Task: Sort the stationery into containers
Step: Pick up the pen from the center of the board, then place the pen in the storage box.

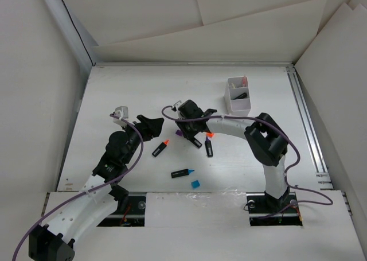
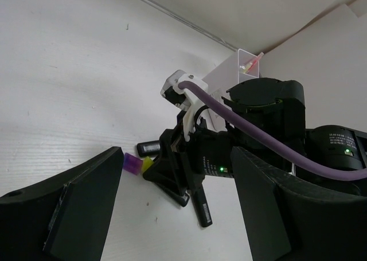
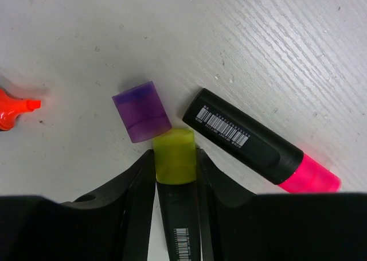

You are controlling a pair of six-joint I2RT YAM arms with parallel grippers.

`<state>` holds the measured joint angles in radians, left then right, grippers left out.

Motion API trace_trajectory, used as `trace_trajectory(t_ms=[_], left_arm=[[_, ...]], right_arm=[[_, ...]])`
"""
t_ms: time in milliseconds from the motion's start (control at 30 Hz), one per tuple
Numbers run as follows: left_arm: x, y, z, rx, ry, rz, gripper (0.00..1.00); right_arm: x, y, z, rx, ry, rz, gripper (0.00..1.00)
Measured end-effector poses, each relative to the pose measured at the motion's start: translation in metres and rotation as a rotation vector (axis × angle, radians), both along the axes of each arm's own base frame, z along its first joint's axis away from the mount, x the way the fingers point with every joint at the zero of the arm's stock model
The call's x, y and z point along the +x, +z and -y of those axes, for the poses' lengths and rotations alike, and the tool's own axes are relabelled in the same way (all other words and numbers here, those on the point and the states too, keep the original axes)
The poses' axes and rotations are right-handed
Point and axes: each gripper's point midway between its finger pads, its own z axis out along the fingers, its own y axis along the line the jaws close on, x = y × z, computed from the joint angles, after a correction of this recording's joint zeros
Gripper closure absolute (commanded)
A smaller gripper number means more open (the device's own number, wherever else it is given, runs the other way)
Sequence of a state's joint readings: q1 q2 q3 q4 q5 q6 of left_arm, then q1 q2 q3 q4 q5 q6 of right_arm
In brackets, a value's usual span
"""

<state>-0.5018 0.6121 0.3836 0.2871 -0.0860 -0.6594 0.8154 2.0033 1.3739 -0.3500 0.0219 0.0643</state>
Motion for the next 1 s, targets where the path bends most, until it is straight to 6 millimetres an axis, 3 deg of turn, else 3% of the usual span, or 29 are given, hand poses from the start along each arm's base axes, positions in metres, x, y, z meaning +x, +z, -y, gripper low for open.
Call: trace_trajectory(t_ms=[267, 333, 500, 700, 1000], left_arm=[[0.000, 0.000, 0.000, 0.000, 0.001, 0.001, 0.27], [0.000, 0.000, 0.000, 0.000, 0.000, 0.001, 0.27], [0.001, 0.000, 0.001, -0.001, -0.005, 0.000, 0.27], [0.002, -0.007, 0.007, 0.006, -0.027, -0.016, 0.27], [0.003, -0.017, 0.020, 0.014, -0.093, -0.044, 0.27]], right_arm=[[-0.006, 0.015, 0.008, 0.009, -0.002, 0.014, 0.81], [-0.006, 0.031, 0.009, 0.036, -0.005, 0.039, 0.85], [0.006, 0.097, 0.019, 0.191, -0.056, 0.152, 0.86], [0.057, 0.170, 0.073, 0.401, -0.282, 0.330, 0.85], [0.110, 0.215, 0.174, 0.483, -0.810, 0.648, 0.84]])
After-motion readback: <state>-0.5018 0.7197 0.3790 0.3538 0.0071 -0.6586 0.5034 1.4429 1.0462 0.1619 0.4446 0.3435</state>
